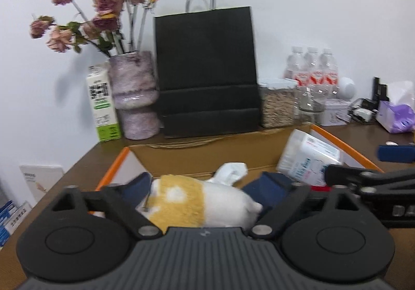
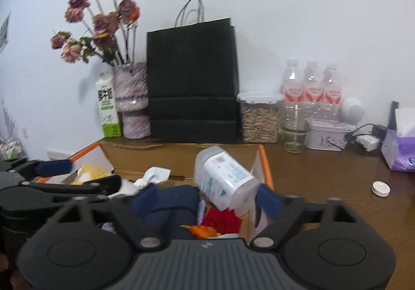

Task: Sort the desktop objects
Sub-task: 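Carry the candy into the box with the right gripper while the left drops the cap there, then withdraw both open grippers from the box back toward the caps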

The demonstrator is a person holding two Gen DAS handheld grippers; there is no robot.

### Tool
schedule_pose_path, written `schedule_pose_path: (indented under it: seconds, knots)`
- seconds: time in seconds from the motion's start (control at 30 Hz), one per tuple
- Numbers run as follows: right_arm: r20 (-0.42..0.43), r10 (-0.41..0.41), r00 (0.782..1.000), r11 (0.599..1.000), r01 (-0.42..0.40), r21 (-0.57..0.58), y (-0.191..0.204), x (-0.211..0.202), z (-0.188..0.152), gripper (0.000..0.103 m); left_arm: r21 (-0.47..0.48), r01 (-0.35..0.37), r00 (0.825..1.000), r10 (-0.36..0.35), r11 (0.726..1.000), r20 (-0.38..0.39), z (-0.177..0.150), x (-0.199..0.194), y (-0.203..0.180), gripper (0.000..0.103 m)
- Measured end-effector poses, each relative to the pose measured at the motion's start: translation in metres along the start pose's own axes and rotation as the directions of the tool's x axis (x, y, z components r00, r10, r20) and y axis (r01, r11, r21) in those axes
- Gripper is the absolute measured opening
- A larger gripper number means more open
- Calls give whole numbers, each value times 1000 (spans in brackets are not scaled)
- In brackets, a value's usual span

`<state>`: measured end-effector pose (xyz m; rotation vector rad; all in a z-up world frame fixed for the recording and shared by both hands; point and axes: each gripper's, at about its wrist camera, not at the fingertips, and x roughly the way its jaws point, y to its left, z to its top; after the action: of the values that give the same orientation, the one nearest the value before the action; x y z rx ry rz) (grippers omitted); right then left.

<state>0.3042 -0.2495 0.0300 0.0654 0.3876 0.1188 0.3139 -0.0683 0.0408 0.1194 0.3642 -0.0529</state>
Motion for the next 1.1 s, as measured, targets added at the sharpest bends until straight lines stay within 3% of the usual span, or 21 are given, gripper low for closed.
schedule_pose_path:
  seconds: [0.07,0.43,0.67,0.87,1.1]
  knots:
    - [1,5,1000,1000,-5,19,-4,-1,1,103,-20,-4,1000,4,1000,2,1,-3,5,103]
    - [-6,-5,1000,1000,5,-13,3,-6,-1,103,-34,-9,1000,9,999,-7,-2,-10,8,103]
    - [26,-11,1000,999,12,-34,8,-15,1,103,-38,-25,999,26,999,27,-1,-20,7,103]
    - [46,-15,999,998,18,-64,13,-37,-4,103,-44,-8,999,10,999,32,-11,-39,10,103]
    - [13,-2,1000,997,3,-71,11,-63,-21,103,-51,-12,1000,13,999,20,-26,-62,21,103]
